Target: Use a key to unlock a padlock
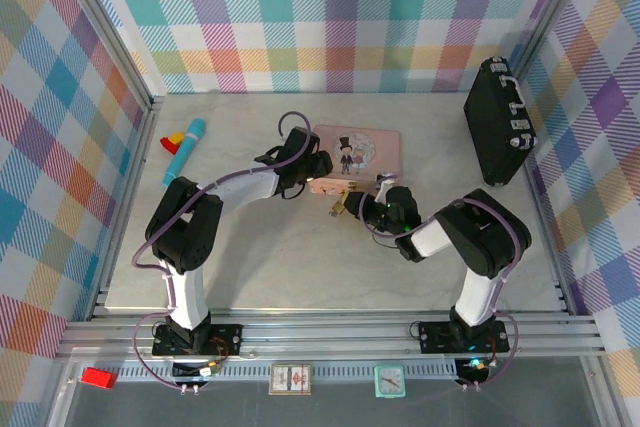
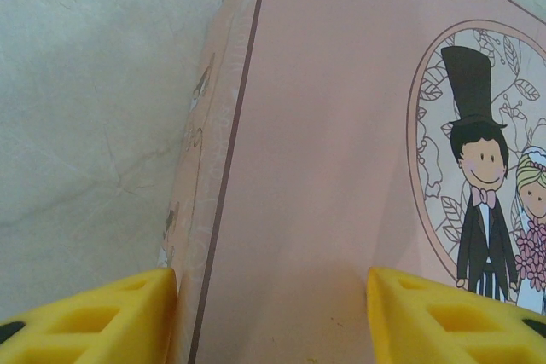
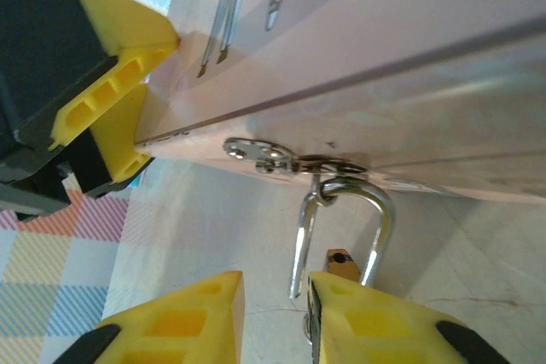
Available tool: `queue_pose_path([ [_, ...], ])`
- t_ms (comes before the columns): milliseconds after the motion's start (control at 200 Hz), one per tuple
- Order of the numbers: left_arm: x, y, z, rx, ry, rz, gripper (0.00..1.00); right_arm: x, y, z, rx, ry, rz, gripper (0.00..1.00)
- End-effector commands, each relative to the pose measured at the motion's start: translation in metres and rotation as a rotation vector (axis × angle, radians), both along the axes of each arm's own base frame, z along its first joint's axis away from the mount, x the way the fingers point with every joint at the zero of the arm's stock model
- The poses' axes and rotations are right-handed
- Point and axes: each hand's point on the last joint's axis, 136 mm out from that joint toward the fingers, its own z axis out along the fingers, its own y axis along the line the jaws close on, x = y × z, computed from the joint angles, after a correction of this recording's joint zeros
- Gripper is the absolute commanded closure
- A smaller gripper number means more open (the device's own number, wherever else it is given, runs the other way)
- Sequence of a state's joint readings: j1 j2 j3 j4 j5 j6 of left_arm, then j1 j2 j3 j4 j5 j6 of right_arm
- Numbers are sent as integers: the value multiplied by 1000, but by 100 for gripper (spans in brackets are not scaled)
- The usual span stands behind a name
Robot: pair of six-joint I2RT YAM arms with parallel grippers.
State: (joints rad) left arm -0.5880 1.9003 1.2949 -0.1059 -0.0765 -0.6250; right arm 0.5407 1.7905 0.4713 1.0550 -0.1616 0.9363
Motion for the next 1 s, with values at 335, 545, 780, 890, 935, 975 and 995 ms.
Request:
queue_pose_path([
  [335, -34, 0, -26, 43, 134, -40, 43, -12, -27, -61, -107, 251, -129, 77],
  [545, -34, 0, -27, 45, 135, -38, 43, -9, -28, -64, -106, 266, -150, 76],
  [780, -35, 2, -27, 48, 135, -31, 43, -18, -45, -71, -138, 298, -216, 73],
  [890, -35, 1, -27, 43, 133, -31, 43, -18, -43, -74, -134, 313, -207, 74],
  [935, -34, 1, -26, 42, 132, -29, 43, -18, -43, -75, -127, 315, -215, 75],
  [975, -34, 1, -26, 42, 133, -30, 43, -18, -43, -75, -126, 315, -215, 75],
  [995, -35, 1, -27, 43, 134, -30, 43, -18, -44, -76, -129, 320, -217, 75],
])
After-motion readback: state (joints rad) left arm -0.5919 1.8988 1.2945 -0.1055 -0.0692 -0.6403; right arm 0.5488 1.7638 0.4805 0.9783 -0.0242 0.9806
